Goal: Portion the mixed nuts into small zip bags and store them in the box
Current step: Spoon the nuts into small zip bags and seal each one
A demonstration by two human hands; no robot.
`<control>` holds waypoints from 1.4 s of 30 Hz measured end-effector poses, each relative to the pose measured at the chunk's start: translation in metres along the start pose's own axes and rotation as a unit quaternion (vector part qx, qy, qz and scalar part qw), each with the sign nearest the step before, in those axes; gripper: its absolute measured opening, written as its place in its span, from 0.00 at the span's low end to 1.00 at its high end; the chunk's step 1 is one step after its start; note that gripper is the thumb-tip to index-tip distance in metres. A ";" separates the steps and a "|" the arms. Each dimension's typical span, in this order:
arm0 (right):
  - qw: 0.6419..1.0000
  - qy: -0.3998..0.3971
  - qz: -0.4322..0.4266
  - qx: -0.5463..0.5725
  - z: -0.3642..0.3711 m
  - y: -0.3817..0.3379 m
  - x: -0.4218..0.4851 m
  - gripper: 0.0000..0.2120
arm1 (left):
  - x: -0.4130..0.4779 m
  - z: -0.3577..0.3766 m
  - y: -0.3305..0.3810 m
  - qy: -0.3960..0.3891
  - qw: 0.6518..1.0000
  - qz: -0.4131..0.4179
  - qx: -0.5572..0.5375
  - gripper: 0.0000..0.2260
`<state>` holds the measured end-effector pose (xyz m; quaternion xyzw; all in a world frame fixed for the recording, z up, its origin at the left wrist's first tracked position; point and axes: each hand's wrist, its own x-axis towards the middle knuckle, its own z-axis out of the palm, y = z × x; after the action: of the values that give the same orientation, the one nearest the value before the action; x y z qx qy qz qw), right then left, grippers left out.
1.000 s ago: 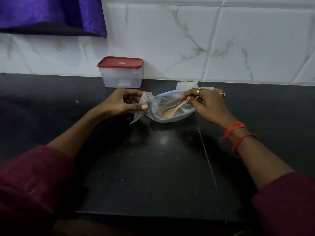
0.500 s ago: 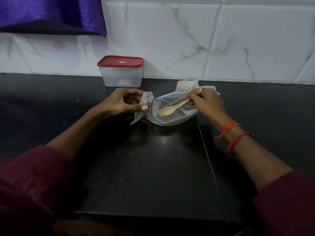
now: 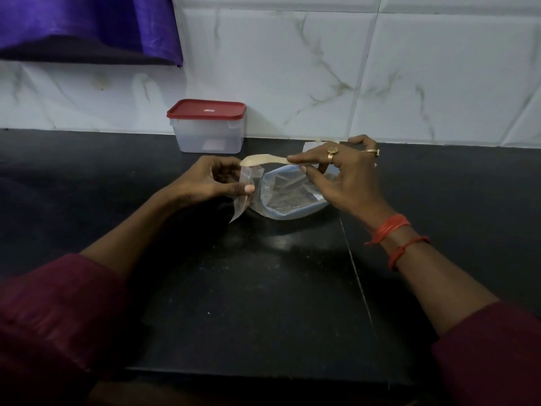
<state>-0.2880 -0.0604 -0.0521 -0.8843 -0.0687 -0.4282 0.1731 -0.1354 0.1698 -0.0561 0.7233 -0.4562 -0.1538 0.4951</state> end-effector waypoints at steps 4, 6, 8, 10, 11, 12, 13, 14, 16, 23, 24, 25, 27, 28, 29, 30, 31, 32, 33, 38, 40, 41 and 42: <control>0.998 0.019 0.037 0.048 0.001 0.000 0.001 0.09 | -0.001 -0.001 0.001 0.001 1.000 0.000 -0.003 0.18; 0.995 0.026 0.063 0.072 0.000 0.002 0.002 0.09 | -0.001 -0.001 0.002 0.002 1.000 0.004 -0.001 0.19; 0.991 0.033 0.081 0.097 -0.001 0.003 0.003 0.08 | -0.001 -0.001 0.003 0.002 1.000 0.006 -0.001 0.21; 0.990 0.044 0.088 0.105 -0.001 0.005 0.004 0.08 | -0.001 -0.002 0.002 0.003 1.000 0.007 -0.002 0.26; 0.990 0.051 0.083 0.103 -0.002 0.005 0.005 0.08 | -0.001 -0.002 0.002 0.004 1.000 0.006 -0.002 0.29; 0.990 0.055 0.075 0.103 -0.002 0.004 0.005 0.08 | -0.002 -0.002 0.002 0.006 1.000 0.005 -0.002 0.30; 0.991 0.047 0.063 0.108 -0.003 0.003 0.005 0.09 | -0.002 -0.002 0.001 0.008 1.000 0.005 -0.001 0.29; 0.992 0.027 0.051 0.110 -0.004 0.002 0.004 0.09 | -0.002 -0.002 0.001 0.010 1.000 0.004 0.000 0.27; 0.995 -0.006 0.039 0.090 -0.004 0.000 0.002 0.08 | -0.001 -0.002 0.002 0.014 1.000 -0.004 0.008 0.19; 0.992 0.021 0.053 0.110 -0.004 0.002 0.002 0.09 | -0.002 -0.001 0.003 0.013 1.000 -0.013 0.009 0.14; 0.992 0.023 0.055 0.111 -0.004 0.002 0.003 0.09 | -0.002 -0.001 0.003 0.014 1.000 -0.013 0.008 0.14; 0.991 0.026 0.060 0.114 -0.004 0.003 0.003 0.09 | -0.002 -0.001 0.003 0.014 1.000 -0.014 0.007 0.14; 0.990 0.041 0.074 0.117 -0.006 0.004 0.004 0.08 | -0.001 -0.001 0.003 0.012 1.000 -0.018 0.004 0.14; 0.988 0.051 0.082 0.117 -0.007 0.004 0.005 0.08 | -0.001 -0.001 0.003 0.013 1.000 -0.019 0.005 0.15; 0.987 0.060 0.088 0.118 -0.008 0.005 0.005 0.09 | -0.001 -0.001 0.004 0.014 1.000 -0.021 0.007 0.15; 0.987 0.064 0.089 0.119 -0.009 0.004 0.004 0.09 | -0.001 -0.001 0.004 0.014 1.000 -0.022 0.010 0.15; 0.987 0.066 0.090 0.115 -0.009 0.003 0.004 0.08 | 0.000 -0.001 0.003 0.014 1.000 -0.024 0.011 0.15; 0.988 0.069 0.095 0.105 -0.009 0.003 0.004 0.08 | 0.000 -0.001 0.003 0.014 1.000 -0.025 0.010 0.15; 0.987 0.074 0.106 0.092 -0.009 0.003 0.004 0.08 | -0.001 -0.001 0.003 0.014 1.000 -0.025 0.007 0.15; 0.981 0.012 0.191 0.022 -0.017 0.016 0.005 0.18 | -0.003 0.001 0.006 0.021 1.000 -0.017 -0.005 0.17; 0.979 -0.045 0.200 -0.017 -0.015 0.020 0.002 0.20 | -0.004 0.002 0.007 0.020 1.000 -0.008 -0.005 0.17; 0.977 -0.064 0.203 -0.022 -0.012 0.022 0.000 0.21 | -0.003 0.002 0.009 0.019 1.000 -0.003 -0.005 0.17; 0.975 -0.077 0.209 -0.019 -0.011 0.023 -0.001 0.21 | -0.003 0.003 0.010 0.018 1.000 0.001 -0.007 0.17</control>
<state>-0.2906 -0.0854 -0.0523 -0.9125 0.1125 -0.3149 0.2356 -0.1438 0.1701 -0.0496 0.7221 -0.4465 -0.1432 0.5086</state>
